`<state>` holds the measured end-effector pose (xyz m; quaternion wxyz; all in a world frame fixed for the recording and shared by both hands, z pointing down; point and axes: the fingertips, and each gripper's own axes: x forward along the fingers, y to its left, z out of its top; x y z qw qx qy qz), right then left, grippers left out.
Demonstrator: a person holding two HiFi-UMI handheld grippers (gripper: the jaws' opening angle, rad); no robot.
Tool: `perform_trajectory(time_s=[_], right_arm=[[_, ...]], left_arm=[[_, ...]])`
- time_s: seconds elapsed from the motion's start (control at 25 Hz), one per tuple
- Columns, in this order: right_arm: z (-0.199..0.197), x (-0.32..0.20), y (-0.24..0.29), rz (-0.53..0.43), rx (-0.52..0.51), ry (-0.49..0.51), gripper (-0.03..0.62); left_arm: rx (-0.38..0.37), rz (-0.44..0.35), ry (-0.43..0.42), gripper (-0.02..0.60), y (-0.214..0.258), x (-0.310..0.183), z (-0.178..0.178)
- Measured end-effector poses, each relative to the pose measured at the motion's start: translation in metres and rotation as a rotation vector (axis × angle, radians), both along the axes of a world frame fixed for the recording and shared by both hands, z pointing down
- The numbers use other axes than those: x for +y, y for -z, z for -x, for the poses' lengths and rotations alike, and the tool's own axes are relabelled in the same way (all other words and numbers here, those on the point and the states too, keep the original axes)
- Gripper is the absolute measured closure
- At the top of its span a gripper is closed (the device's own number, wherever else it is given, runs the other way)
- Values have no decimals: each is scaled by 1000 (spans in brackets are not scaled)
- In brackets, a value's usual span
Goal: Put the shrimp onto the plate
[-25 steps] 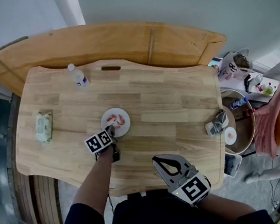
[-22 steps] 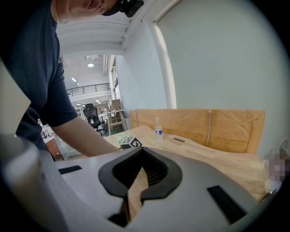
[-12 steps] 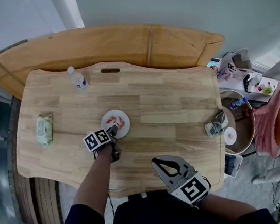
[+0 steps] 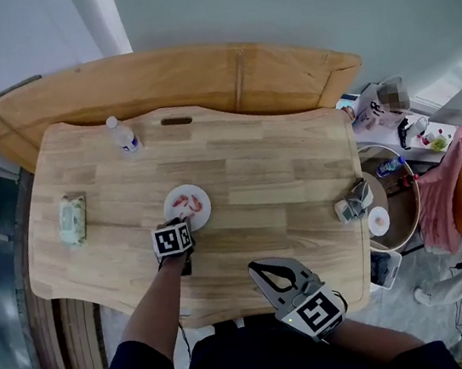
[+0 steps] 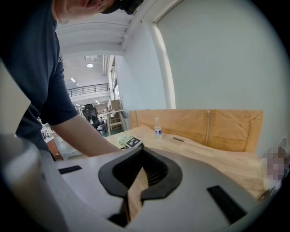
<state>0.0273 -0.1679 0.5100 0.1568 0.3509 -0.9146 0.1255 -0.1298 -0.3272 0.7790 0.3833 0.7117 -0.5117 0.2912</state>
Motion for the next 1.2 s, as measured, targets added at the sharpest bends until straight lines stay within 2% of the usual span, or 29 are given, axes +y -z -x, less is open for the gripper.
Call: perform_trajectory(time_s=[0.16, 0.28, 0.4, 0.56, 0.76, 0.92, 1.08, 1.2], right_arm=[[-1, 5, -2, 7, -4, 3, 585], [-2, 6, -2, 11, -2, 1, 585], [0, 5, 2, -1, -34, 2, 585], [6, 7, 10, -15, -55, 11, 585], [17, 14, 18, -33, -59, 25, 585], [27, 24, 28, -52, -54, 34, 585], [35, 34, 37, -68, -51, 33, 585], [41, 39, 45, -77, -61, 20, 585]], left_arm=[[220, 6, 224, 468, 6, -11, 18], [332, -19, 306, 468, 16, -17, 26], [414, -61, 353, 469, 32, -16, 31], [466, -119, 339, 500, 58, -1, 30], [580, -174, 324, 537, 101, 27, 20], [646, -222, 274, 569, 143, 56, 12], [669, -274, 195, 575, 185, 85, 9], [642, -326, 105, 575, 216, 109, 1]])
